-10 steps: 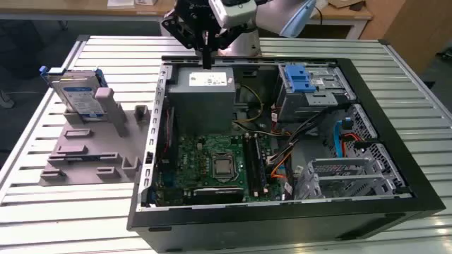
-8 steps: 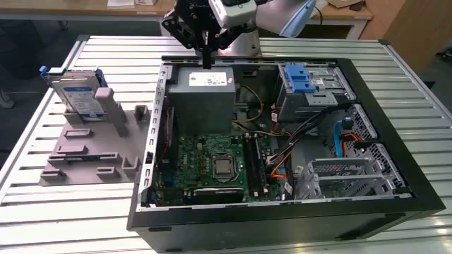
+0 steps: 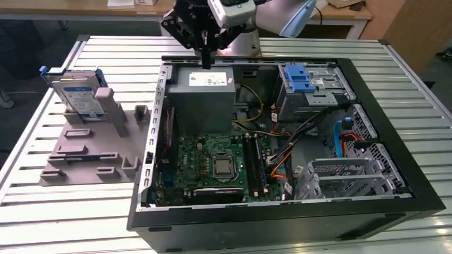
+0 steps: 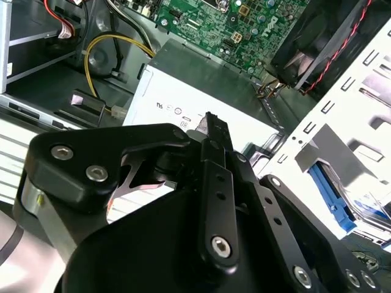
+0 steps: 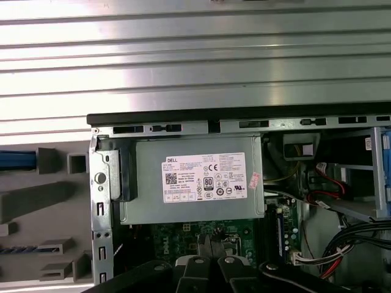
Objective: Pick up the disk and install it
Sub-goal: 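Reach for the disk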
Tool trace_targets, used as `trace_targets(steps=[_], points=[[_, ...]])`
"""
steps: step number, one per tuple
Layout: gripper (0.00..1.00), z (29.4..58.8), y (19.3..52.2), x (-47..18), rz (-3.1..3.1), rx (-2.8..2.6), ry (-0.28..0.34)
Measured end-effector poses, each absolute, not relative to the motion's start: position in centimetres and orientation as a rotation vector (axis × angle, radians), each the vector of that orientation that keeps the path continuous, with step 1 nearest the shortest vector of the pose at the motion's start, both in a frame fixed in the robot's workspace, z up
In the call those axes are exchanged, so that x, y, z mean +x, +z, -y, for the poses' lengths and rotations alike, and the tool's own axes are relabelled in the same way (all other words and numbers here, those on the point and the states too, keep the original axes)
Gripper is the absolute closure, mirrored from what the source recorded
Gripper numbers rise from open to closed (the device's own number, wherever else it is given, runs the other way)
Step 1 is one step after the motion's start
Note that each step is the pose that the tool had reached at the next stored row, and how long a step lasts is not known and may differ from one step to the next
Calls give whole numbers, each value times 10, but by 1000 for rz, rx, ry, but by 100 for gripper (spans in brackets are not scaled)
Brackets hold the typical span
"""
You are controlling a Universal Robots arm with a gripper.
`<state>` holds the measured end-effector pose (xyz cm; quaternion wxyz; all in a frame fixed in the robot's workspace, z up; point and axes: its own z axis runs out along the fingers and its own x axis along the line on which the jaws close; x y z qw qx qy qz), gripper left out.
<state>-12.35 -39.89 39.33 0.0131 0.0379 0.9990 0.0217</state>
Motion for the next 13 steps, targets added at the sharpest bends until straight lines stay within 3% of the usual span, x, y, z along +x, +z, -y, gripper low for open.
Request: trace_targets(steps=[13], points=[[89, 399, 393, -147, -3113, 118, 68]])
